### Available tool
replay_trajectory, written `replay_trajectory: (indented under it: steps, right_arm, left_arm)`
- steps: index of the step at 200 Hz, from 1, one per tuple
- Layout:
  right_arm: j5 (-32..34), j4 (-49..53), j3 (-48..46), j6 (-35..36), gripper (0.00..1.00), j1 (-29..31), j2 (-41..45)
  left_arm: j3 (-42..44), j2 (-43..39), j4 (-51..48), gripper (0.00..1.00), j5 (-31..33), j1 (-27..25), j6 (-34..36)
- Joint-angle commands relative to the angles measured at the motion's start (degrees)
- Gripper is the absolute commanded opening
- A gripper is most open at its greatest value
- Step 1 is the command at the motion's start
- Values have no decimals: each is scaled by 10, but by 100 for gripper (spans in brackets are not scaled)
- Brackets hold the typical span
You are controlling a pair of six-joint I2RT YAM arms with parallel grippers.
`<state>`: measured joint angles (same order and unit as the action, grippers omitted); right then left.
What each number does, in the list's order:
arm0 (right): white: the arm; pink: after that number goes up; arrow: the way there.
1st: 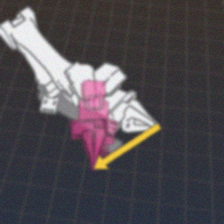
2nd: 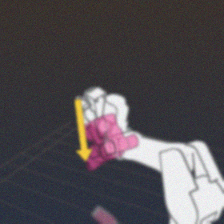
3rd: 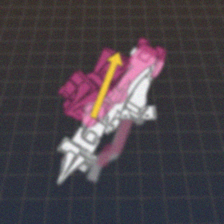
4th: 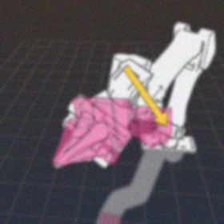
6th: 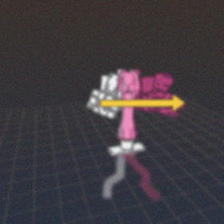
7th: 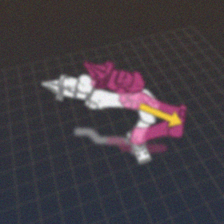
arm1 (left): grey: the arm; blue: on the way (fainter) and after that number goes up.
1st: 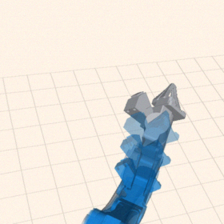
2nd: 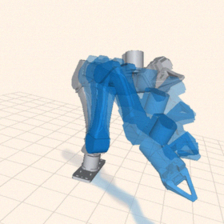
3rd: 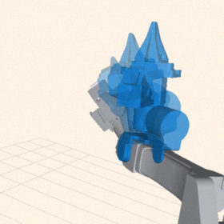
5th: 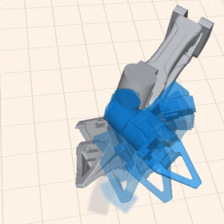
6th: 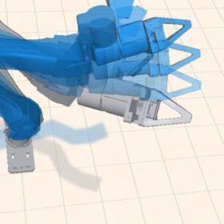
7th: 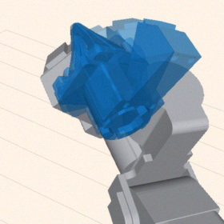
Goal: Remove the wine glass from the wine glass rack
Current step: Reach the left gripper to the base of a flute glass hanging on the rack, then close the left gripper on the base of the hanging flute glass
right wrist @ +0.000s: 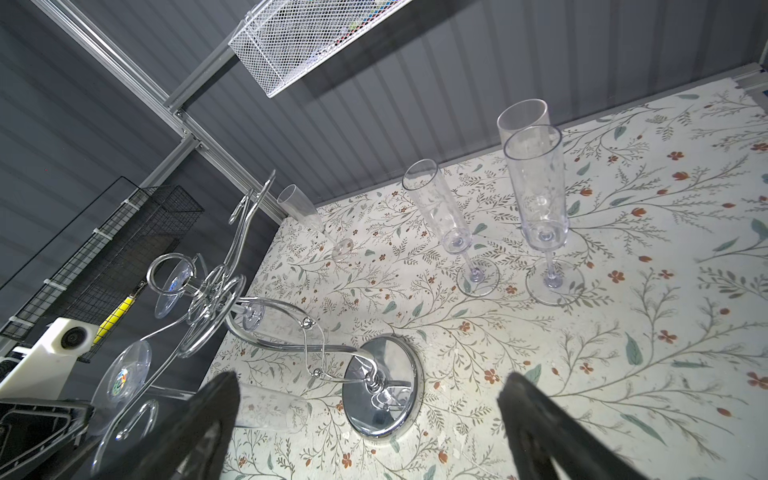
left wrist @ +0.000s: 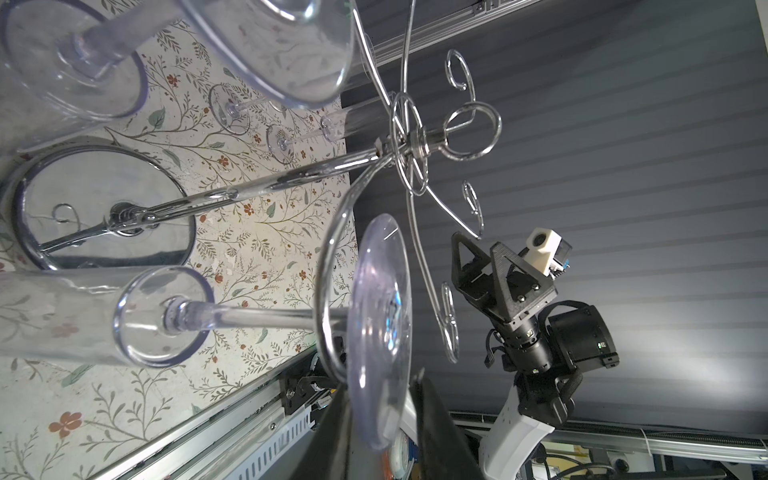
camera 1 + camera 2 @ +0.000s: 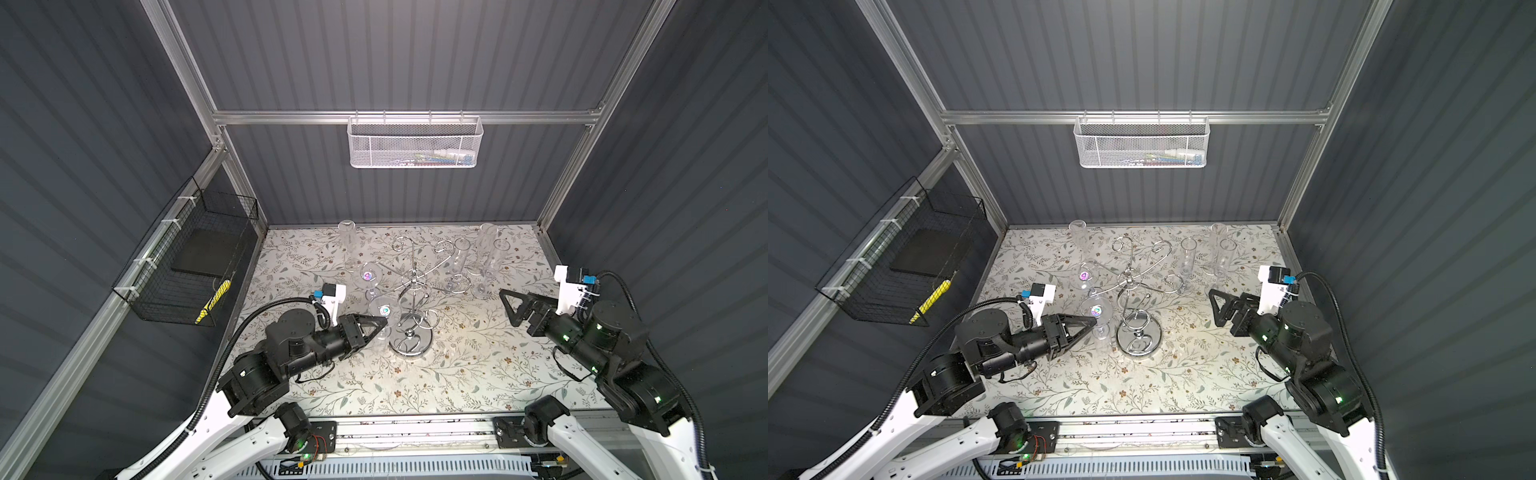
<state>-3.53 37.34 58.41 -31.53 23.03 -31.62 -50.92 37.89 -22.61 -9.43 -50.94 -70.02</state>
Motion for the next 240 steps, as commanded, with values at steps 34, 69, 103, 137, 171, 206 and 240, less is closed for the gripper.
replay_trajectory:
  steps: [34, 69, 103, 137, 171, 206, 240]
  right_arm:
    - [5, -3, -6, 0, 99, 3, 9]
    - [4, -4, -9, -2, 99, 2, 10]
    - [5, -4, -9, -2, 99, 3, 13]
    - [6, -4, -9, -3, 99, 3, 13]
    - [6, -4, -8, -2, 99, 3, 14]
    - [7, -4, -7, -3, 99, 3, 14]
    - [10, -4, 2, 0, 99, 2, 12]
  left_arm:
    - [-8, -4, 17, 16, 0, 0, -8]
    - [-4, -13, 14, 13, 5, 0, -17]
    - [-2, -16, 28, 9, 6, 0, -30]
    - [-11, -12, 38, 2, 6, 0, -32]
    - [-8, -15, 60, 0, 7, 0, -42]
    - [-11, -20, 74, 0, 14, 0, -47]
    - [-10, -21, 115, 0, 18, 0, -62]
